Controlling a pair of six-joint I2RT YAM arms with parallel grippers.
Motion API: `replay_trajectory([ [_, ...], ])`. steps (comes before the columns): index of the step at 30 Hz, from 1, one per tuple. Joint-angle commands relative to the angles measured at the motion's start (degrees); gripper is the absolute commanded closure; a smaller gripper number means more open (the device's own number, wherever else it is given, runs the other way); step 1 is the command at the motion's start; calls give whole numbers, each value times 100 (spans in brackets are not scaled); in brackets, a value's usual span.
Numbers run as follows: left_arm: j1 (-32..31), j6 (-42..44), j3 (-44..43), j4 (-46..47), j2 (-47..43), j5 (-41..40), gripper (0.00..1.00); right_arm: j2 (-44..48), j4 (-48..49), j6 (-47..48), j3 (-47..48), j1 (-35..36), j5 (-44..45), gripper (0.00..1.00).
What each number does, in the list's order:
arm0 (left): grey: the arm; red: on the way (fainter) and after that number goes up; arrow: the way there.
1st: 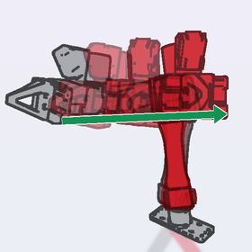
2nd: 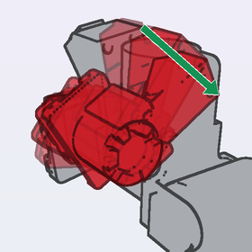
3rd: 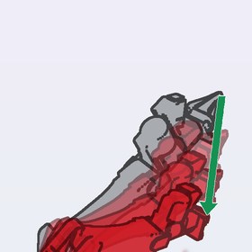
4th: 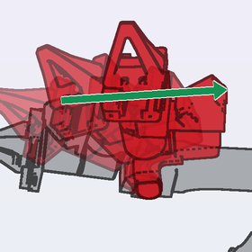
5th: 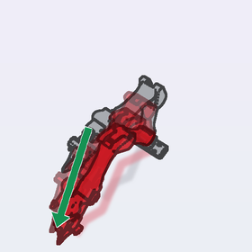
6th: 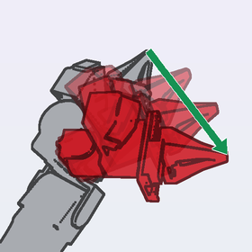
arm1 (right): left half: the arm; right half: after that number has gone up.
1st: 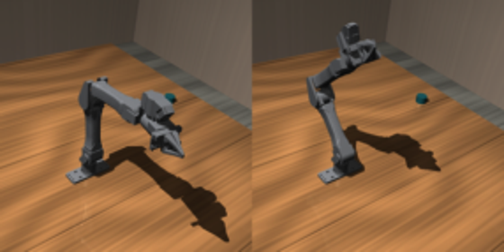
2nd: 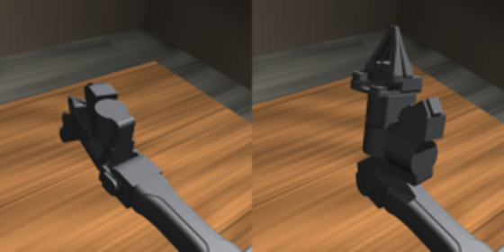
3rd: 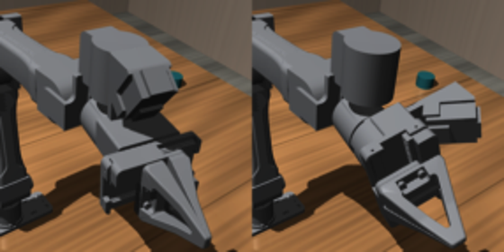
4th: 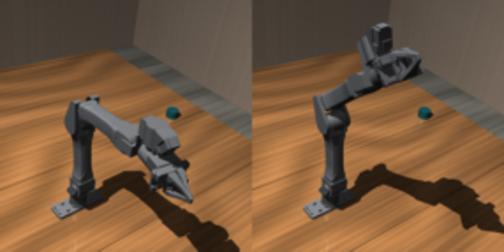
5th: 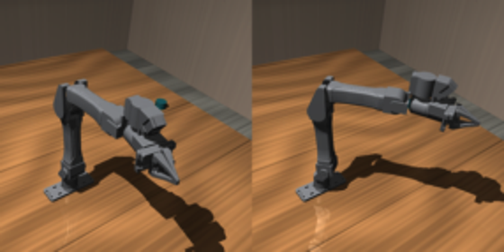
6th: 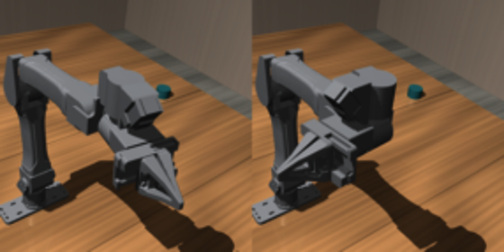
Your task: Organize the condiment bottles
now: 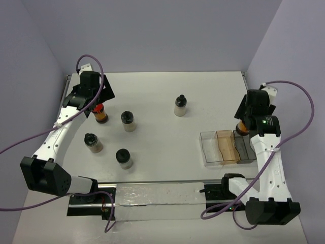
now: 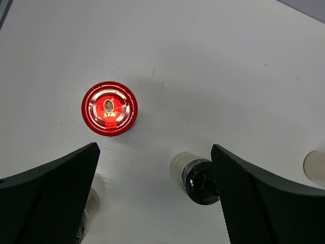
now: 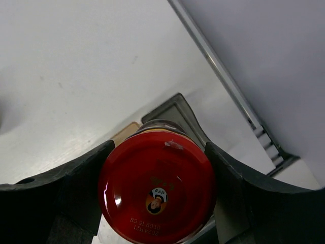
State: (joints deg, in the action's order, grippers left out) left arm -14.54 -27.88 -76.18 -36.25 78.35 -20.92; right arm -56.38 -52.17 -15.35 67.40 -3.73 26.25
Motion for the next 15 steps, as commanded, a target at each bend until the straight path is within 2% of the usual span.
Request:
replay_trajectory([
  [1,-14,-42,-11,83,-29,88,0,239,592,-12,-314,-555,-82,81],
  [6,-14,-42,24,65,-30,62,0,187,978,-12,-751,-992,-497,81],
  [15,-14,-52,5,44,100,56,0,3,1439,-12,-1110,-1107,-546,80],
])
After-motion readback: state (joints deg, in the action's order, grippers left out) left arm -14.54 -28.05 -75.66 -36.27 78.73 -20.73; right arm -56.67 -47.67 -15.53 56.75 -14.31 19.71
